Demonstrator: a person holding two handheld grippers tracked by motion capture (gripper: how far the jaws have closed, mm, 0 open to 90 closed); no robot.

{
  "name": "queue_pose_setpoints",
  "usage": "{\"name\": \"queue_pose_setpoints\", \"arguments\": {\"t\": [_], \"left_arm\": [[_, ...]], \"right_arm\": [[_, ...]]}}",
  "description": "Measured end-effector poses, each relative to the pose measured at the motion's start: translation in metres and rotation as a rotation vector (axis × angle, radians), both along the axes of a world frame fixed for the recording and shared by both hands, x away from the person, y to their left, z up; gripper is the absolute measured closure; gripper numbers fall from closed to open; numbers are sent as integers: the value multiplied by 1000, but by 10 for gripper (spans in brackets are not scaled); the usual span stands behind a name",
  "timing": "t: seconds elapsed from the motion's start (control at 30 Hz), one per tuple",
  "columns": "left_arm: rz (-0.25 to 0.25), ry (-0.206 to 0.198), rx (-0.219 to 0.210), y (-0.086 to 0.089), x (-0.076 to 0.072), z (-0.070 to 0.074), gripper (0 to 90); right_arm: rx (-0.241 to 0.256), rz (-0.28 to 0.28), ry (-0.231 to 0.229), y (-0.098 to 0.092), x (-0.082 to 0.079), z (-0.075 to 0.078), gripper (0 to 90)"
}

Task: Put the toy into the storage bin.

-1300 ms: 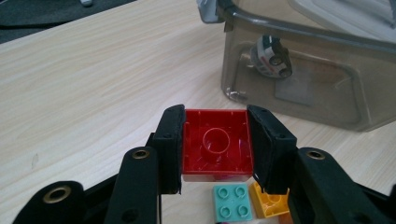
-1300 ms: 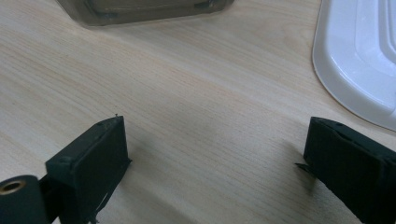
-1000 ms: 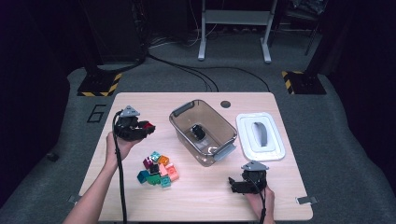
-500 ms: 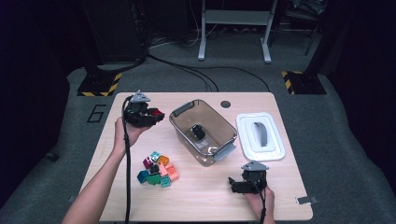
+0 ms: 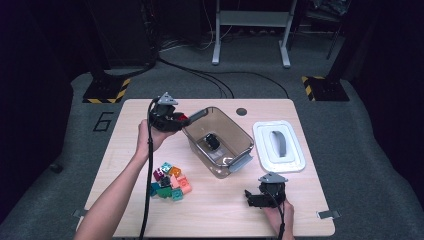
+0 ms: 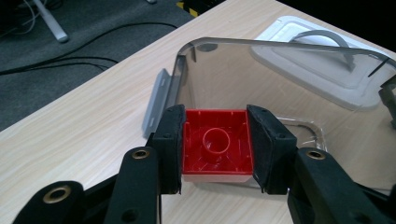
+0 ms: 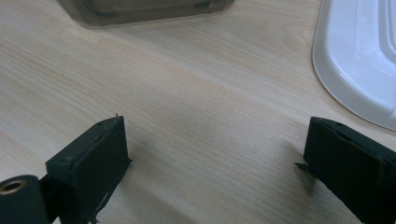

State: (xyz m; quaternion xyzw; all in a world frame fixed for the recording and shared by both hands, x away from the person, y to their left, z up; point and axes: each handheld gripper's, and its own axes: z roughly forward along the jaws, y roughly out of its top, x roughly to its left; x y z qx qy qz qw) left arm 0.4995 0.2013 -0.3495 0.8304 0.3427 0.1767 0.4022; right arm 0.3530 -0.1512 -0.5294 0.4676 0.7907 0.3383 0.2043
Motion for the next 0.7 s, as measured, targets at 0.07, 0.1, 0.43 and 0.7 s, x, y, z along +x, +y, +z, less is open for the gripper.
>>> {"name": "queue_pose_setpoints", "arguments": {"t": [0.07,0.1,0.43,0.7], "left_arm": [[-11,4,3,-5,2,-1,591],[-15,5,6,-8,4,-3,592],[-46,48,34,-30,13,-19,591],[-55,99,75,-35,16,-36,590]], "right_arm": [[-1,1,0,0,0,0,56],[0,0,0,0,0,0,56],[-1,1,0,0,0,0,56],[-1,1,0,0,0,0,57]]}}
